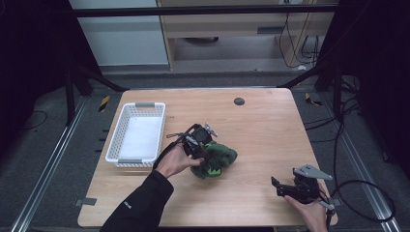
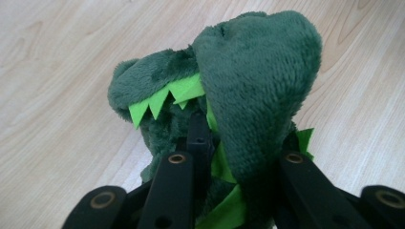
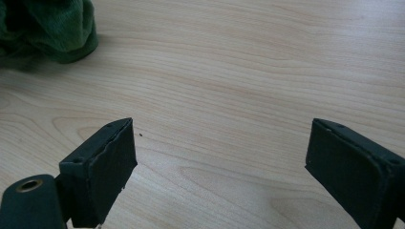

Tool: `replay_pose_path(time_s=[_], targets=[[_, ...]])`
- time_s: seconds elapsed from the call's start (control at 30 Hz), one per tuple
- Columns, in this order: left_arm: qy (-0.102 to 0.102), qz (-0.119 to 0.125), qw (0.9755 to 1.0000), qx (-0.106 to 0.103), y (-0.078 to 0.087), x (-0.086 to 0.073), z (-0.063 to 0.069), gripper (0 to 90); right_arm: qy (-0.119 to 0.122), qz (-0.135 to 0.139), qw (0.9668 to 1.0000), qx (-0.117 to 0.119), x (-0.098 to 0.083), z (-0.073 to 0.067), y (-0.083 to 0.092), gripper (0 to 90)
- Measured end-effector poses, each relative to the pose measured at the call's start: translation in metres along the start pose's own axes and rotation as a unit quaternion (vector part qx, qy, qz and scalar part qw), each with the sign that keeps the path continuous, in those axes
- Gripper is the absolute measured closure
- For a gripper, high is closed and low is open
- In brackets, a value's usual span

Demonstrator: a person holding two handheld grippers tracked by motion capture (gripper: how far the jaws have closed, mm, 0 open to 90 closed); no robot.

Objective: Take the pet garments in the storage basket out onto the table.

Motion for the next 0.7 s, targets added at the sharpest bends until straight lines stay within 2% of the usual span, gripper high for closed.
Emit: replay_pose_path(time_s=[0.3,0.43,0.7], targets=[[0.003,-0.001,1.0000,-0.008,-0.009,-0.010,-0.002,64.9,0.000,-0.001,1.0000,0.001,0.000,0.000,0.000,9.7],[0.004,0.003,0.9999,-0.009,-0.010,-0.013,-0.002,52.0,0.001,0.000,1.0000,0.001,0.000,0.000,0.000,9.7],[0.003,0.022,0.9997,-0.014,-0.004,-0.019,-0.001,33.6,-0.005,-0.003,1.0000,0.001,-0.001,0.000,0.000,9.6]])
Point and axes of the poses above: each handheld gripper's, and its own axes: y roughly backward along the jaws, x roughly out of its top, z roughly to its right, the point moved 7 cm from there along -y, roughly forward along the jaws, and after that the axes turned 15 degrees about y, right-handed, at the moved point
